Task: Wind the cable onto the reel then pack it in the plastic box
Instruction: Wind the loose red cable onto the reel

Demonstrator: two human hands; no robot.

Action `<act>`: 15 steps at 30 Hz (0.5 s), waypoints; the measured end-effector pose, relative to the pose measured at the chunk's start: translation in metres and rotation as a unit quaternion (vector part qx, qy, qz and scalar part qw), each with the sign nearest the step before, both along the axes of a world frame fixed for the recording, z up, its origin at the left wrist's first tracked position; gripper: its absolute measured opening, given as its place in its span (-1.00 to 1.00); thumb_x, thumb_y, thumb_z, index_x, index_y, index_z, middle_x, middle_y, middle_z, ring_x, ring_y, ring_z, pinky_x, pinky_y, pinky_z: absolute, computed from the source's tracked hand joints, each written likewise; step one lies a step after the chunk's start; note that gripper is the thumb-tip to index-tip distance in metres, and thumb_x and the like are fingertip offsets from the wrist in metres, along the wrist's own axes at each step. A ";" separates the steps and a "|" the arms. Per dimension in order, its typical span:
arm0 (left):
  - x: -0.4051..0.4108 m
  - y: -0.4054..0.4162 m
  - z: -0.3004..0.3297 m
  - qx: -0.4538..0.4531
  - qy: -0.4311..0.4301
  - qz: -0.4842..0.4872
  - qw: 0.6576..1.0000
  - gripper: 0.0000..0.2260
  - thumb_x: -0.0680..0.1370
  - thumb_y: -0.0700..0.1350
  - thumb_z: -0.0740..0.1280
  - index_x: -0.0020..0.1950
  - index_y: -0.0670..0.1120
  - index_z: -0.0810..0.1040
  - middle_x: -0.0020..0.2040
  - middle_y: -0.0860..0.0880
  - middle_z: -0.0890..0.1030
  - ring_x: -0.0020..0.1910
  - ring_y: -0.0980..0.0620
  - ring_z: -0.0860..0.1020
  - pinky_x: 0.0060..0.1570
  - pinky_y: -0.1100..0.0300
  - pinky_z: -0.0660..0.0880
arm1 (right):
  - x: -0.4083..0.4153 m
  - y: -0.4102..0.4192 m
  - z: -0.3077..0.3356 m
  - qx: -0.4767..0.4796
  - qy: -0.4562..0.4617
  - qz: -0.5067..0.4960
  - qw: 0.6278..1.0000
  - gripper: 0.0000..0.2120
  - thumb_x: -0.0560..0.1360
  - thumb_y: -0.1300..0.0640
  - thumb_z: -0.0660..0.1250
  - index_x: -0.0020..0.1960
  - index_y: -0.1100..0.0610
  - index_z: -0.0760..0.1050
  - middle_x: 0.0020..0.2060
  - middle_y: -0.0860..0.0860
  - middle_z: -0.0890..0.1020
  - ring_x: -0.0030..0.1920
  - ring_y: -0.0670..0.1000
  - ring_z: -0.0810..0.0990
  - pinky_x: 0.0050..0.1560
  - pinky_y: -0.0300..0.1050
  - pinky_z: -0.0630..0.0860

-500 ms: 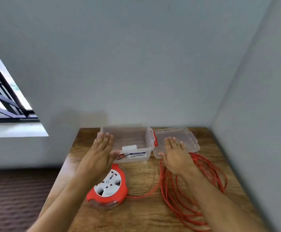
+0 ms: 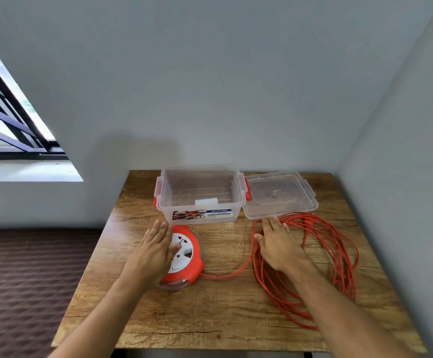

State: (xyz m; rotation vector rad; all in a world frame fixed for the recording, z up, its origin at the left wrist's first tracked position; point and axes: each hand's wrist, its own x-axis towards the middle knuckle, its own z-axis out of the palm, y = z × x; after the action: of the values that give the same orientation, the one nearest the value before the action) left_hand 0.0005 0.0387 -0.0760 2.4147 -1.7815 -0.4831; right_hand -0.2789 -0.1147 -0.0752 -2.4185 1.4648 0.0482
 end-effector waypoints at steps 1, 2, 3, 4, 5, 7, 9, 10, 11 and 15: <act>-0.001 0.000 -0.002 0.007 -0.002 0.000 1.000 -0.31 0.65 0.24 -0.11 0.66 -0.16 -0.02 0.70 -0.06 -0.06 0.60 0.09 -0.26 0.56 0.16 -0.25 | 0.001 0.001 0.000 0.006 -0.027 -0.001 1.000 -0.41 0.71 -0.03 0.04 0.63 0.23 -0.03 0.60 0.18 0.13 0.60 0.12 0.04 0.58 0.04 -0.02; -0.001 0.000 -0.004 0.012 -0.005 0.002 1.000 -0.36 0.69 0.19 -0.09 0.67 -0.15 -0.01 0.70 -0.06 -0.05 0.64 0.04 -0.24 0.58 0.12 -0.24 | 0.002 0.003 0.001 0.008 -0.055 0.008 0.998 -0.41 0.71 -0.01 0.06 0.63 0.21 -0.02 0.59 0.18 0.16 0.59 0.13 0.07 0.58 0.04 0.01; -0.002 0.000 -0.004 0.016 -0.010 0.007 1.000 -0.42 0.71 0.13 -0.06 0.67 -0.14 0.01 0.70 -0.05 -0.03 0.66 -0.01 -0.20 0.59 0.09 -0.22 | 0.004 0.006 0.005 0.001 -0.079 0.028 0.996 -0.43 0.70 0.02 0.07 0.63 0.19 0.01 0.57 0.17 0.20 0.58 0.13 0.10 0.58 0.02 0.03; -0.002 0.000 -0.004 0.015 -0.012 0.014 1.000 -0.45 0.73 0.08 -0.04 0.67 -0.13 0.02 0.70 -0.04 -0.02 0.67 -0.04 -0.18 0.60 0.06 -0.20 | 0.007 0.010 0.008 -0.014 -0.096 0.057 0.994 -0.45 0.70 0.04 0.08 0.62 0.16 0.03 0.57 0.15 0.23 0.57 0.12 0.12 0.58 0.00 0.02; -0.002 0.001 -0.003 0.017 -0.008 0.023 1.000 -0.47 0.73 0.05 -0.03 0.67 -0.11 0.02 0.70 -0.04 -0.02 0.68 -0.05 -0.17 0.61 0.05 -0.18 | 0.011 0.015 0.014 -0.029 -0.103 0.093 0.990 -0.47 0.70 0.04 0.08 0.62 0.13 0.06 0.56 0.12 0.23 0.58 0.11 0.10 0.58 -0.02 -0.03; -0.002 0.003 -0.002 0.024 0.002 0.038 0.999 -0.48 0.73 0.01 0.01 0.68 -0.07 0.02 0.71 -0.04 -0.03 0.68 -0.06 -0.15 0.61 0.05 -0.15 | 0.021 0.028 0.025 -0.047 -0.104 0.158 0.981 -0.50 0.71 0.01 0.07 0.62 0.06 0.10 0.58 0.05 0.20 0.60 0.08 0.01 0.55 -0.08 -0.18; -0.002 0.007 -0.003 0.023 0.013 0.052 0.998 -0.47 0.72 -0.02 0.05 0.69 -0.03 0.03 0.71 -0.05 -0.02 0.68 -0.07 -0.13 0.61 0.05 -0.12 | 0.034 0.040 0.032 -0.049 -0.103 0.211 0.971 -0.52 0.70 -0.03 0.08 0.60 0.01 0.16 0.58 0.02 0.19 0.60 0.06 -0.04 0.52 -0.10 -0.23; -0.002 0.008 -0.004 0.020 0.019 0.057 0.998 -0.47 0.71 -0.03 0.06 0.68 -0.02 0.03 0.71 -0.05 -0.01 0.68 -0.08 -0.12 0.61 0.05 -0.10 | 0.042 0.047 0.034 -0.052 -0.100 0.237 0.965 -0.52 0.70 -0.02 0.09 0.59 0.00 0.18 0.58 0.02 0.20 0.60 0.05 -0.04 0.51 -0.11 -0.25; -0.002 0.010 -0.003 0.019 0.025 0.060 0.998 -0.47 0.71 -0.05 0.07 0.68 0.00 0.04 0.71 -0.05 -0.01 0.68 -0.09 -0.10 0.61 0.05 -0.09 | 0.049 0.052 0.035 -0.054 -0.095 0.261 0.959 -0.53 0.70 -0.01 0.10 0.59 0.01 0.20 0.58 0.03 0.21 0.60 0.05 -0.03 0.50 -0.12 -0.27; -0.007 0.014 0.001 0.013 0.046 0.077 0.996 -0.47 0.72 -0.07 0.08 0.68 0.02 0.02 0.71 -0.04 -0.04 0.68 -0.07 -0.08 0.59 0.12 -0.12 | 0.072 0.070 0.027 -0.024 -0.088 0.311 0.946 -0.53 0.68 0.05 0.14 0.58 -0.02 0.21 0.58 0.04 0.21 0.61 0.06 -0.03 0.47 -0.13 -0.22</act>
State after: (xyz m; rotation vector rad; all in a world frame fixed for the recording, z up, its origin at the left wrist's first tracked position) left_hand -0.0064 0.0530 -0.0752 2.4785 -1.5478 -0.5927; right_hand -0.2068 -0.0443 -0.0482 -2.7411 0.5916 -0.0620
